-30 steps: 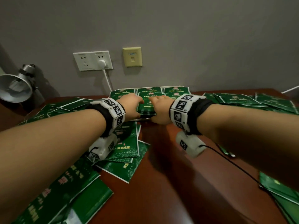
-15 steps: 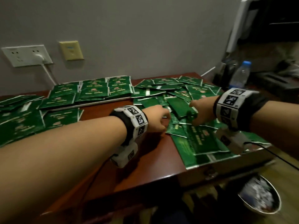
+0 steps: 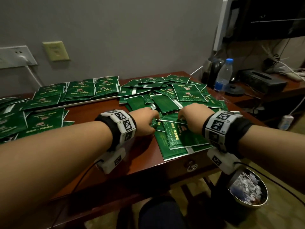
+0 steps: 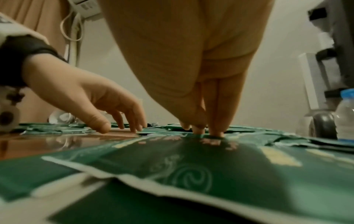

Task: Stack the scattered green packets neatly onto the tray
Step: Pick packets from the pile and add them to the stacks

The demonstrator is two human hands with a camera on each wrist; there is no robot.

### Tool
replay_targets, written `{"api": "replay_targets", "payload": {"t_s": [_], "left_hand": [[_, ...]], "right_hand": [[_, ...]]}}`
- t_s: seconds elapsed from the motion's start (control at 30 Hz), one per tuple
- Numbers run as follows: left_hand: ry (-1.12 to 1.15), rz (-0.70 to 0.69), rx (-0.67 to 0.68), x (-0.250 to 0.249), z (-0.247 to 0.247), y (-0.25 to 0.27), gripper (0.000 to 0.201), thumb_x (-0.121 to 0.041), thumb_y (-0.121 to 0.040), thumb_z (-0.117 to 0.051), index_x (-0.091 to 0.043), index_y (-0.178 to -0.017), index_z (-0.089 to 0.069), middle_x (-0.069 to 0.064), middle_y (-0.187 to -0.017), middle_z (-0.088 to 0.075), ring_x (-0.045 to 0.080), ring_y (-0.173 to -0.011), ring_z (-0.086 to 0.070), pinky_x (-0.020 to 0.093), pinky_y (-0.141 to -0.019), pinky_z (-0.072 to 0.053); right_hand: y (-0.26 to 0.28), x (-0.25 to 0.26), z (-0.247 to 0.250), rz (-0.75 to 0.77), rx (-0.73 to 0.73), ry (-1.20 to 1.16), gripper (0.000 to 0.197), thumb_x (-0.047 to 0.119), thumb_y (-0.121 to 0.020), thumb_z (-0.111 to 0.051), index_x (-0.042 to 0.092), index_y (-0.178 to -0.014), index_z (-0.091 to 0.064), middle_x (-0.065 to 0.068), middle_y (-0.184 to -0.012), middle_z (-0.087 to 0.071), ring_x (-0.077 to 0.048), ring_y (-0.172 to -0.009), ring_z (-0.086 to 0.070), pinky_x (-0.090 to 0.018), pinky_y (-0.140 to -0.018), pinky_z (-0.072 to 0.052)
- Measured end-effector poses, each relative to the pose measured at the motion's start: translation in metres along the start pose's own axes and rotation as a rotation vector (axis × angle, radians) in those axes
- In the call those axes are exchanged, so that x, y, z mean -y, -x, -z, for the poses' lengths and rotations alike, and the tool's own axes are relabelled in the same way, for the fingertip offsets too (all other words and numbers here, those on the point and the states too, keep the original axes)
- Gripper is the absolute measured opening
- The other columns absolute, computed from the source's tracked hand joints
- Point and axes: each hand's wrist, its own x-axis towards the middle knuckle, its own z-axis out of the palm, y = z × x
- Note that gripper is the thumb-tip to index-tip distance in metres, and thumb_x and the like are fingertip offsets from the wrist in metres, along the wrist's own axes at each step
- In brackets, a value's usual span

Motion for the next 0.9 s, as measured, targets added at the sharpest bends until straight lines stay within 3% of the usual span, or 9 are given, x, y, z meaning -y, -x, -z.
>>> {"api": "replay_targets", "payload": {"t_s": [0.07,0.2,0.43,0.53,0.6,0.73,0.8,0.9], "left_hand": [[-0.013,0.035,-0.006,0.004,0.000,0.001,0.051,-0.028,-0.089,-0.062,-0.021,-0.137,-0.046,0.007,-0.127,-0.047,0.025,-0.111,-0.054,0.039,-0.094,-0.048],[-0.013,0.045,-0.005,0.006,-0.003,0.000,0.050,-0.027,-0.090,-0.060,-0.022,-0.137,-0.045,0.007,-0.128,-0.045,0.025,-0.115,-0.052,0.040,-0.096,-0.048],[-0.011,-0.013,-0.069,0.001,-0.003,-0.005,0.054,-0.023,-0.087,-0.062,-0.019,-0.138,-0.043,0.006,-0.127,-0.047,0.025,-0.113,-0.053,0.037,-0.094,-0.047],[-0.020,-0.047,-0.145,0.001,0.001,-0.003,0.052,-0.030,-0.085,-0.065,-0.019,-0.132,-0.046,0.006,-0.124,-0.051,0.025,-0.115,-0.051,0.040,-0.096,-0.046],[-0.040,-0.031,-0.145,0.002,0.005,0.002,0.046,-0.032,-0.083,-0.066,-0.020,-0.124,-0.049,0.005,-0.119,-0.056,0.026,-0.111,-0.055,0.039,-0.089,-0.049],[-0.201,0.154,-0.161,0.016,0.013,0.016,0.022,-0.021,-0.088,-0.059,-0.025,-0.109,-0.061,0.002,-0.107,-0.064,0.028,-0.101,-0.061,0.033,-0.070,-0.041],[-0.240,0.217,-0.212,0.029,0.017,0.024,0.016,-0.015,-0.087,-0.056,-0.020,-0.102,-0.061,0.003,-0.101,-0.063,0.029,-0.095,-0.061,0.033,-0.068,-0.040],[-0.189,0.215,-0.340,0.045,0.026,0.037,0.009,-0.018,-0.087,-0.053,-0.018,-0.092,-0.045,0.003,-0.089,-0.056,0.030,-0.087,-0.059,0.034,-0.064,-0.042]], "right_hand": [[-0.002,0.001,-0.001,-0.011,-0.013,0.021,0.036,0.006,-0.087,-0.061,0.016,-0.122,-0.062,-0.008,-0.111,-0.065,-0.026,-0.096,-0.064,-0.032,-0.076,-0.054],[-0.004,0.004,-0.002,-0.069,0.062,0.082,0.027,0.026,-0.088,-0.064,0.013,-0.112,-0.063,-0.006,-0.100,-0.064,-0.025,-0.084,-0.061,-0.029,-0.065,-0.047],[-0.006,0.017,0.011,0.040,0.034,0.162,0.026,0.010,-0.091,-0.059,0.013,-0.116,-0.064,-0.006,-0.096,-0.063,-0.024,-0.084,-0.061,-0.029,-0.066,-0.048],[-0.008,0.032,0.017,0.095,-0.059,0.019,0.034,0.008,-0.090,-0.055,0.022,-0.119,-0.066,-0.007,-0.103,-0.066,-0.026,-0.090,-0.063,-0.028,-0.068,-0.046],[-0.008,0.046,0.016,0.179,-0.143,-0.126,0.034,0.009,-0.087,-0.053,0.024,-0.114,-0.068,-0.005,-0.100,-0.068,-0.024,-0.087,-0.062,-0.026,-0.069,-0.044],[-0.009,0.055,0.016,0.255,-0.225,-0.355,0.035,0.016,-0.082,-0.052,0.030,-0.111,-0.067,0.007,-0.096,-0.071,-0.015,-0.088,-0.065,-0.030,-0.080,-0.055],[-0.009,0.044,0.019,0.195,-0.128,-0.249,0.042,0.019,-0.082,-0.057,0.031,-0.122,-0.058,0.008,-0.105,-0.067,-0.015,-0.091,-0.064,-0.032,-0.078,-0.057],[-0.011,0.027,0.017,0.127,0.136,0.056,0.072,0.039,-0.079,-0.074,0.025,-0.141,-0.040,0.000,-0.120,-0.061,-0.021,-0.105,-0.060,-0.030,-0.082,-0.051]]}}
